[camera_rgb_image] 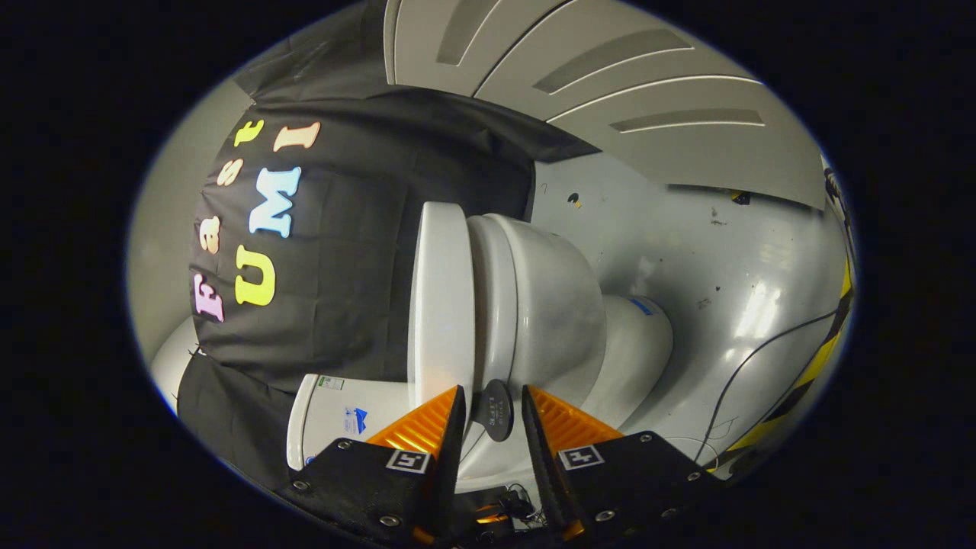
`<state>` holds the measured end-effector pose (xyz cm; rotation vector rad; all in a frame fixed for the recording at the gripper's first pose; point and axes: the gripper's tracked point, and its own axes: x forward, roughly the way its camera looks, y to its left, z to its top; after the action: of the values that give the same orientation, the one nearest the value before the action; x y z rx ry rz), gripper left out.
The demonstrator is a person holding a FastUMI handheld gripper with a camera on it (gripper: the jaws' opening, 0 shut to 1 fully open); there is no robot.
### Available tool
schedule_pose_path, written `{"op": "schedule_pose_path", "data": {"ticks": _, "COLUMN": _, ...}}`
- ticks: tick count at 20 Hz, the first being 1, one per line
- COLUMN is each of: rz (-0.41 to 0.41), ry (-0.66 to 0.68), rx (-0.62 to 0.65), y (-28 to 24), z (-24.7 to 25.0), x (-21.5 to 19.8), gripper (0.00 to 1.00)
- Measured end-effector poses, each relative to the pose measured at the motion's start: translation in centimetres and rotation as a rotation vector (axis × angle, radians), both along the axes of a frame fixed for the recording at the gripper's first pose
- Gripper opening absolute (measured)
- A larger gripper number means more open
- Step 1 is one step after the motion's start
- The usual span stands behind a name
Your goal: Open the toilet lid.
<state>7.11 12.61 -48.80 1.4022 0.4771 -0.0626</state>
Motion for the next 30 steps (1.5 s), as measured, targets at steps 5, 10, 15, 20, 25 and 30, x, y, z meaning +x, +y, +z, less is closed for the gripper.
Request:
{"op": "schedule_pose_path", "data": {"ticks": 5, "rz": 0.030, "ry": -0.039, "rx": -0.006, "y": 0.6, "z": -0.5, "x": 1.1, "gripper": 0.16}}
{"op": "schedule_pose_path", "data": {"ticks": 10, "rz": 0.020, "ry": -0.034, "rx": -0.101, "y": 0.8, "z": 0.0, "x": 0.9, "gripper": 0.03}}
{"op": "schedule_pose_path", "data": {"ticks": 15, "rz": 0.021, "ry": -0.014, "rx": -0.190, "y": 0.9, "z": 0.3, "x": 0.7, "gripper": 0.00}}
{"op": "schedule_pose_path", "data": {"ticks": 20, "rz": 0.059, "ry": 0.003, "rx": -0.275, "y": 1.0, "z": 0.5, "x": 0.7, "gripper": 0.00}}
{"op": "schedule_pose_path", "data": {"ticks": 25, "rz": 0.076, "ry": 0.017, "rx": -0.319, "y": 0.9, "z": 1.1, "x": 0.7, "gripper": 0.00}}
{"op": "schedule_pose_path", "data": {"ticks": 30, "rz": 0.093, "ry": 0.042, "rx": -0.407, "y": 1.0, "z": 2.2, "x": 0.7, "gripper": 0.00}}
